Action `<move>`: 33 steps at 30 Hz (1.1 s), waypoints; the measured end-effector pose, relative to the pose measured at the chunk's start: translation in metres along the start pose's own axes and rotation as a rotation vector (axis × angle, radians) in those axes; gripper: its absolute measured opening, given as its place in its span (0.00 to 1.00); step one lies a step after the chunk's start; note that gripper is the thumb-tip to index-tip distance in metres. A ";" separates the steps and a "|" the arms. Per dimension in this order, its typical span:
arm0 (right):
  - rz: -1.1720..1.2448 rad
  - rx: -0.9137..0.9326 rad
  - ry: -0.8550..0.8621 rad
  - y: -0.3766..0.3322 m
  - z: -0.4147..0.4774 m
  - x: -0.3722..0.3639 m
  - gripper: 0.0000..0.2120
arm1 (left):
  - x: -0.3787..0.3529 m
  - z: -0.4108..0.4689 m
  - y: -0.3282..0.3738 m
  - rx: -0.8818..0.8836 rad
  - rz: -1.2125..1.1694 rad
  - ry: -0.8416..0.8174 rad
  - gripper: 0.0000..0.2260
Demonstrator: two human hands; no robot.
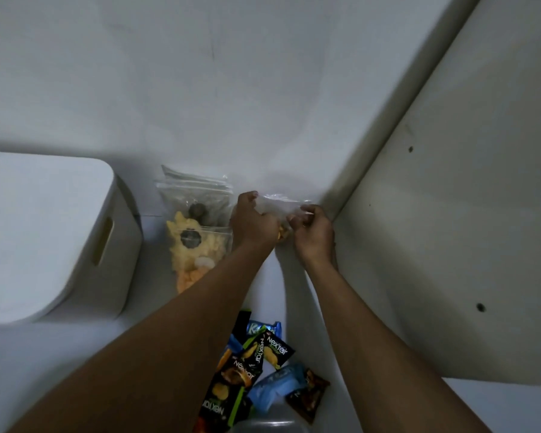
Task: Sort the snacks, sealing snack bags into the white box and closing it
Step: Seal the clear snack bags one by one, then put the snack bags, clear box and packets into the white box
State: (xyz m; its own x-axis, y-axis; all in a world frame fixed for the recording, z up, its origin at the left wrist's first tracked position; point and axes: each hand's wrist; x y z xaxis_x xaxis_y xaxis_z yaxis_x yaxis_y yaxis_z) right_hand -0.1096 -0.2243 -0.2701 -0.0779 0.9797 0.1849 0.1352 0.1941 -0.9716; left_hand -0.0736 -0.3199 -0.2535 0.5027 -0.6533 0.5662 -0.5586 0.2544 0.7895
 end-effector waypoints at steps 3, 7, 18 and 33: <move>-0.045 -0.010 -0.006 -0.010 -0.004 0.003 0.17 | 0.004 -0.006 0.003 0.060 -0.035 -0.040 0.28; -0.081 -0.038 0.000 -0.024 -0.013 0.008 0.20 | 0.016 -0.018 0.009 0.052 -0.047 -0.053 0.31; -0.318 0.142 -0.064 -0.102 -0.071 -0.001 0.25 | 0.122 -0.058 0.023 -0.249 0.184 0.080 0.19; -0.354 0.208 -0.253 -0.178 -0.225 -0.156 0.27 | 0.380 -0.036 -0.093 -0.403 0.485 0.218 0.18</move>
State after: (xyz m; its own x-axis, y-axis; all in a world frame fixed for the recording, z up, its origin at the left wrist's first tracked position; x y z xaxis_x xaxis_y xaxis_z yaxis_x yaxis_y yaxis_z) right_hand 0.1012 -0.4003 -0.0927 -0.3244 0.8074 0.4927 -0.1415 0.4736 -0.8693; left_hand 0.1933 -0.5664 -0.1035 0.4021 -0.2493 0.8810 -0.4863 0.7571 0.4362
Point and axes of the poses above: each hand's wrist, its own z-axis towards the middle knuckle, its own x-axis out of the back of the hand, y = z × x, and after that the axes turned 14 degrees about z, right-handed
